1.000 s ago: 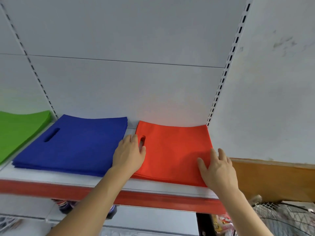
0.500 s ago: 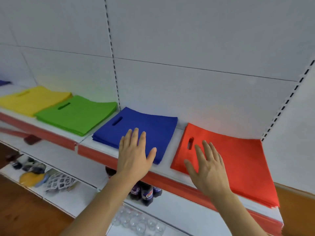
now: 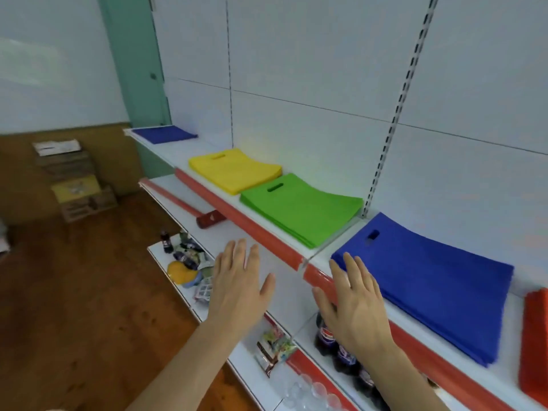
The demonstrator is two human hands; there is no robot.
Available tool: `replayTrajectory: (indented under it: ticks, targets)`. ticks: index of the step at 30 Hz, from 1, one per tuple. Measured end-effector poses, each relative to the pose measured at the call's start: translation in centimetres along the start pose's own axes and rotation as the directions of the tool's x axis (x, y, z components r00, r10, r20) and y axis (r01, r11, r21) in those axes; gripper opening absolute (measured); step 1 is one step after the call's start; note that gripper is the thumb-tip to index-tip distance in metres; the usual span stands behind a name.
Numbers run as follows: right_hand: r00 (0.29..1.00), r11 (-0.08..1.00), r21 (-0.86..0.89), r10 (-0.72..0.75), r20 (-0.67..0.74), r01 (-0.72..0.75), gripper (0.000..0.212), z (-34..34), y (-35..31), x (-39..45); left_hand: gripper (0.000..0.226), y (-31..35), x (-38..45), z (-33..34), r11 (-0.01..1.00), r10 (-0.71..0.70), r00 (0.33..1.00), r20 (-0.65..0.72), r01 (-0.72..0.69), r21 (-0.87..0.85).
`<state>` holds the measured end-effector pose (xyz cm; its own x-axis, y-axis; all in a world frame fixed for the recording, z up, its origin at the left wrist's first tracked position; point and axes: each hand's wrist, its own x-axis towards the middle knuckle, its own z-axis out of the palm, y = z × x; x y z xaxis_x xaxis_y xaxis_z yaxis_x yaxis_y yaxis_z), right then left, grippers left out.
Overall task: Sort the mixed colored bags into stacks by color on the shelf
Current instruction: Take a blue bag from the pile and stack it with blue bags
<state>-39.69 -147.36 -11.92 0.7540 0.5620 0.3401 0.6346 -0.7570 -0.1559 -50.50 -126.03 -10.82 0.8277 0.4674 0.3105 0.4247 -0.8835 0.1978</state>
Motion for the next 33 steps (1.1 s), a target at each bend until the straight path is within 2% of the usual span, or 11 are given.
replayTrajectory:
  ticks: [6, 14, 19, 23, 27, 33]
  targets:
    - [0.987, 0.987, 0.044, -0.157, 0.036, 0.155, 0.078, 4.9, -8.0, 8.3, 0.073, -9.6, 3.1, 0.6, 0.988, -0.15, 0.988, -0.036, 0.151, 0.04]
    - [0.961, 0.959, 0.132, -0.262, 0.084, 0.249, 0.08, 11.5, -16.0, 21.8, 0.073, -19.9, 11.8, 0.6, 0.951, -0.283, 0.954, -0.1, 0.292, 0.097]
    - [0.932, 0.932, 0.148, -0.348, 0.102, 0.331, 0.081, 14.2, -21.9, 29.4, 0.081, -25.7, 16.6, -0.4, 0.908, -0.385, 0.911, -0.147, 0.403, 0.114]
    - [0.906, 0.909, 0.136, -0.409, 0.111, 0.393, 0.087, 16.7, -27.1, 34.3, 0.079, -30.8, 18.7, -0.2, 0.875, -0.442, 0.879, -0.178, 0.466, 0.127]
    - [0.883, 0.896, 0.099, -0.444, 0.152, 0.433, 0.085, 19.8, -32.5, 39.4, 0.075, -36.9, 21.9, 0.4, 0.857, -0.474, 0.862, -0.182, 0.499, 0.132]
    - [0.892, 0.907, 0.079, -0.421, 0.167, 0.414, 0.082, 23.3, -40.9, 47.1, 0.076, -46.9, 29.0, 0.7, 0.867, -0.453, 0.873, -0.181, 0.478, 0.14]
